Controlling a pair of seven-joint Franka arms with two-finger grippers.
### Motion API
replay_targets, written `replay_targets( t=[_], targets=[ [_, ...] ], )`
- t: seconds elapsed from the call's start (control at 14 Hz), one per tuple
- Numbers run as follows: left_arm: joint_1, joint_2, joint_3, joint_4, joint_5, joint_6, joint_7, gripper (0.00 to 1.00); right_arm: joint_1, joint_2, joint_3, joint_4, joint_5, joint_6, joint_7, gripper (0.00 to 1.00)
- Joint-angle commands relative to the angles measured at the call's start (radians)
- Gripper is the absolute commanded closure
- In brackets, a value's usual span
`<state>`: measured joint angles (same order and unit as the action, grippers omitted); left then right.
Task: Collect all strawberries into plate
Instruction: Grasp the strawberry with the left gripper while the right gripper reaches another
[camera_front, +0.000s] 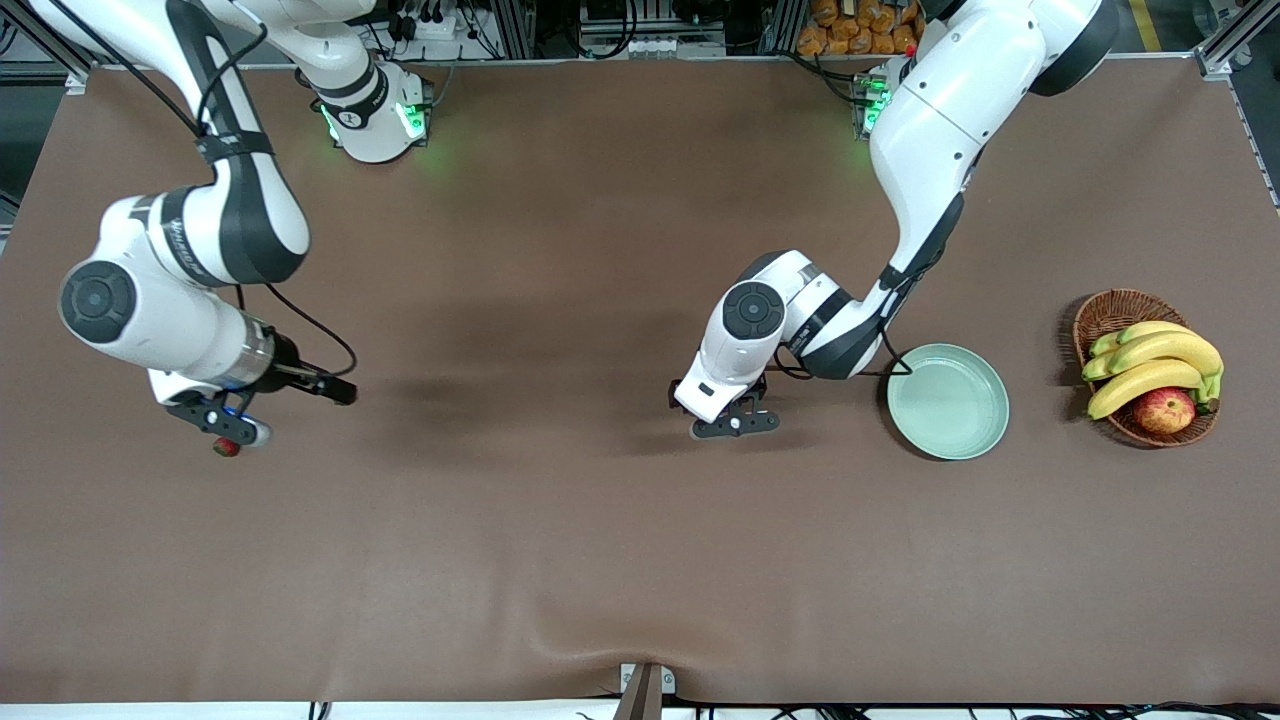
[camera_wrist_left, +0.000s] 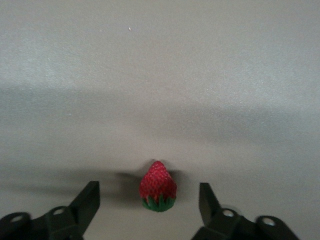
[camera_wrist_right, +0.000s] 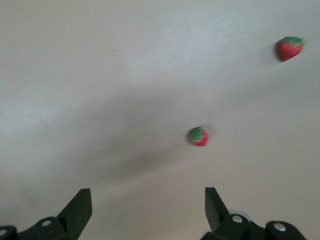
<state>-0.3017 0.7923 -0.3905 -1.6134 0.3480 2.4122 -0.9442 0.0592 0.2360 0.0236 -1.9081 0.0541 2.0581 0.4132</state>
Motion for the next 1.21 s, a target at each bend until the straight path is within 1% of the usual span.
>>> replay_targets(
  t=[0.0,0.21,0.29,0.36,0.57,0.64,0.71,0.78,0.86,0.93,1.07,1.14],
  targets=[
    [-0.013,0.022,0.009,0.024,0.026,0.01,-0.018,0.22,-0.042,-0.067,0.016,-0.144,-0.025,0.1,-0.054,0.0],
    [-0.014,0.033,0.019,0.026,0.026,0.018,-0.016,0.24,-0.05,-0.058,0.016,-0.279,-0.026,0.291,-0.056,0.0],
    [-0.014,0.039,0.019,0.026,0.026,0.018,-0.016,0.26,-0.053,-0.051,0.016,-0.316,-0.026,0.35,-0.057,0.0],
    [-0.014,0.042,0.019,0.026,0.026,0.018,-0.016,0.31,-0.053,-0.04,0.016,-0.342,-0.028,0.402,-0.059,0.0],
    [-0.014,0.041,0.019,0.026,0.025,0.018,-0.016,0.6,-0.068,0.003,0.016,-0.344,-0.029,0.425,-0.096,0.0],
    [-0.013,0.038,0.019,0.026,0.026,0.018,-0.015,0.72,-0.07,0.015,0.016,-0.344,-0.03,0.444,-0.097,0.0],
    [-0.007,0.033,0.019,0.026,0.029,0.018,0.002,0.91,-0.075,0.029,0.016,-0.344,-0.03,0.464,-0.105,0.0],
    [0.009,0.031,0.019,0.023,0.031,0.018,0.01,1.0,-0.076,0.043,0.016,-0.341,-0.03,0.474,-0.114,0.06],
    [0.025,0.015,0.019,0.009,0.032,0.016,0.022,1.0,-0.087,0.057,0.015,-0.335,-0.031,0.485,-0.131,0.11],
    [0.047,-0.017,0.018,-0.006,0.031,0.004,0.04,1.0,-0.107,0.075,0.016,-0.324,-0.031,0.502,-0.155,0.14],
    [0.104,-0.103,-0.004,-0.084,0.029,-0.008,0.056,1.0,-0.134,0.104,0.016,-0.316,-0.031,0.536,-0.206,0.2],
    [0.137,-0.155,-0.02,-0.136,0.029,-0.008,0.059,1.0,-0.142,0.117,0.018,-0.318,-0.03,0.54,-0.209,0.26]
  ],
)
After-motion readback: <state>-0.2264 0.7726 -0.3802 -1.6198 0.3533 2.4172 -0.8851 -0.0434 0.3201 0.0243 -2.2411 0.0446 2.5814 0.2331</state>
